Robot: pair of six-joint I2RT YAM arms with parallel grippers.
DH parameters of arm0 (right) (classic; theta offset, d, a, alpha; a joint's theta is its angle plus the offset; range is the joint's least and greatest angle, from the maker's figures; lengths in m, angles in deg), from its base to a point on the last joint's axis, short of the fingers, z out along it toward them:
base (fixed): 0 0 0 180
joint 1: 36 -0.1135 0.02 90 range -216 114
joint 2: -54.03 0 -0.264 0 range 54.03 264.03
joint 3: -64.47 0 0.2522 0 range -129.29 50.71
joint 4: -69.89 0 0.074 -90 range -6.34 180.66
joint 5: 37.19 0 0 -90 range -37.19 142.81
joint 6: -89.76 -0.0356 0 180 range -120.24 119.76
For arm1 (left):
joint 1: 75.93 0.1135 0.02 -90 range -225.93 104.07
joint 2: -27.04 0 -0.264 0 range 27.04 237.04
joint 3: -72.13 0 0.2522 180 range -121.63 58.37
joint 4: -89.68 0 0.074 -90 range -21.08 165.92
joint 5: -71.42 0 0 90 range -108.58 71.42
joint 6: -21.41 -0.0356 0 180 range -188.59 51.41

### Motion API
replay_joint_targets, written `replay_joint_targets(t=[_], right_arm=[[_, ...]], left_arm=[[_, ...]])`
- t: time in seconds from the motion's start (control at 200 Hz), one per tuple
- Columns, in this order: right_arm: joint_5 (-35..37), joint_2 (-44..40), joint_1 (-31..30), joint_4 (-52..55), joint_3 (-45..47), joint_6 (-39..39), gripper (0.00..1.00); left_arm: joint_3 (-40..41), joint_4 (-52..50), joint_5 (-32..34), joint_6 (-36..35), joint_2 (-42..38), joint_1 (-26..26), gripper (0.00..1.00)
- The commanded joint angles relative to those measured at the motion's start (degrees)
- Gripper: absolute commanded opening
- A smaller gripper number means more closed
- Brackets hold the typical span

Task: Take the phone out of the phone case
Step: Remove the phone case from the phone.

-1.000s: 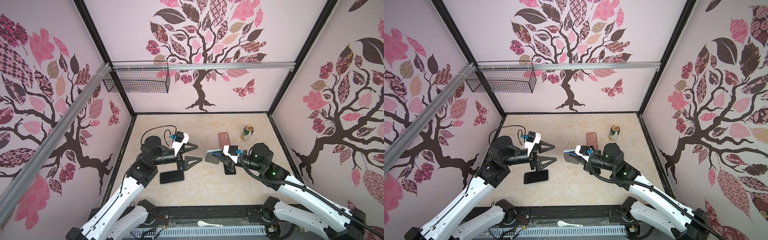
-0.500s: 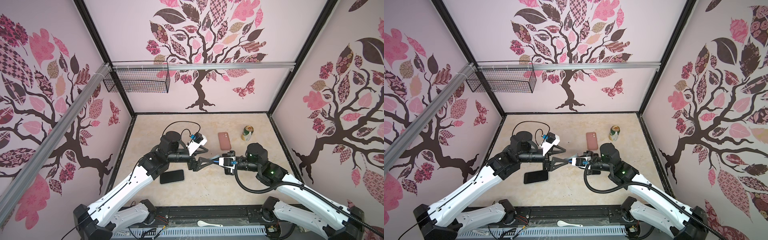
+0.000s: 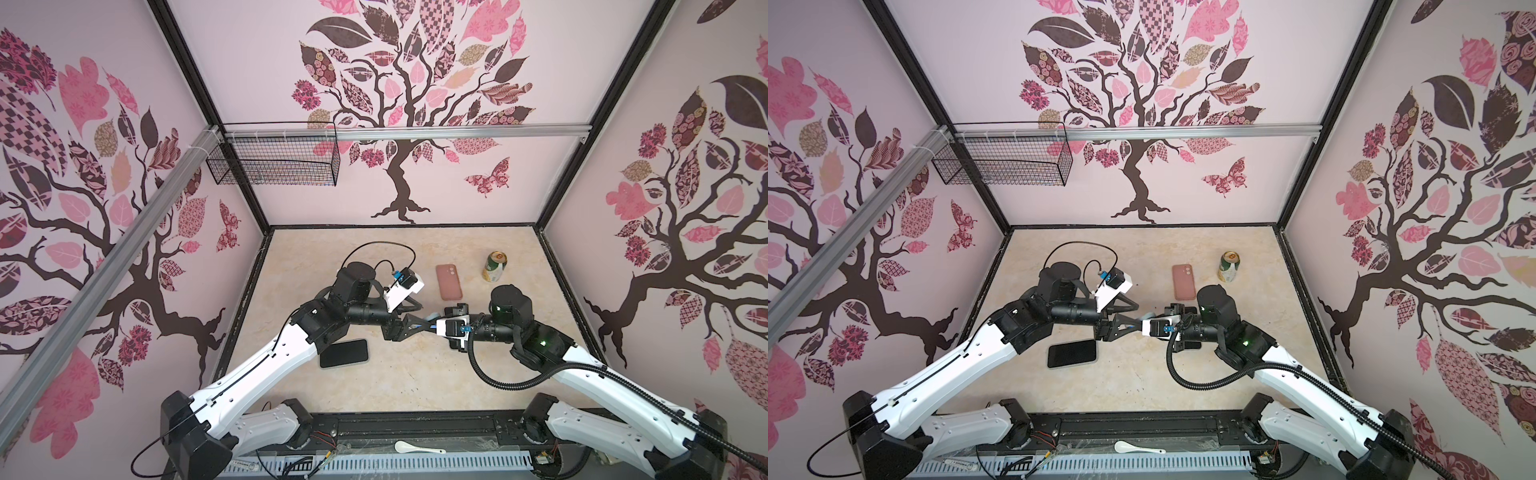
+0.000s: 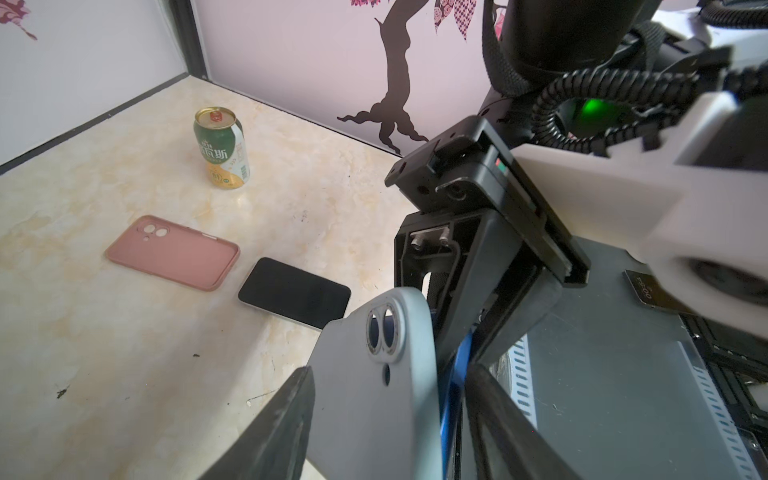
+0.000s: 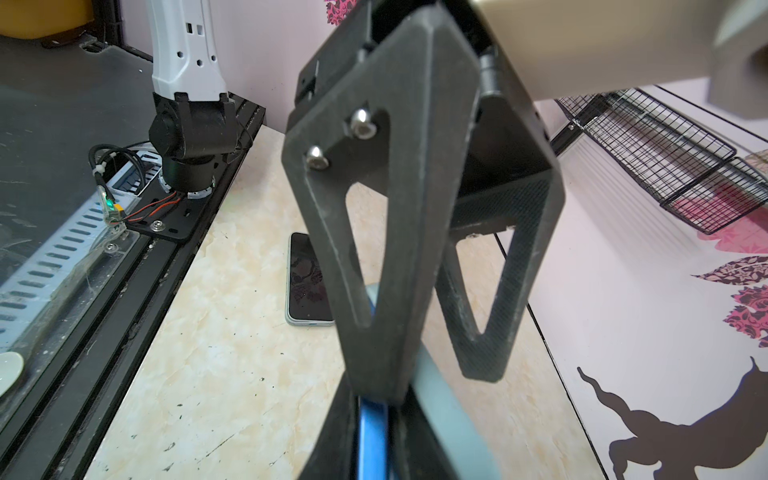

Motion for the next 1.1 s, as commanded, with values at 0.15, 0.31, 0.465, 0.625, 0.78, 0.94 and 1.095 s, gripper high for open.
replay_joint_targets(t=[0.15,0.31,0.465,0.625,0.78,0.94,1.095], right_arm=[[-2.68,0.57,-0.31,-1.28,-4.38,1.29,0.00],[-2.94,0.45,-0.40,-1.13,-3.91,1.29,0.00],[-2.86,0.14,-0.47,-1.93,-3.60,0.90,0.00],[-2.09,-0.03,-0.43,-2.04,-3.78,0.96,0.00],[-1.62,-0.56,-0.42,-2.64,-3.43,0.95,0.00],[-1.89,-0.74,-0.45,-3.56,-3.25,0.51,0.00],[-2.24,-0.67,-0.44,-4.38,-3.23,0.06,0.00]], left_arm=[[-2.20,0.00,1.22,-0.34,0.89,-0.27,0.54],[-1.85,1.44,0.88,0.73,0.80,-0.17,0.51],[-1.68,0.60,0.97,0.31,1.28,-0.22,0.48],[-2.29,-3.46,0.08,-2.25,2.36,-0.22,0.50],[-3.09,-9.40,2.08,-6.07,2.31,-0.22,0.47],[-3.58,-10.61,1.06,-6.81,2.58,-0.21,0.30],[-4.03,-10.53,0.22,-6.56,3.31,-0.22,0.19]])
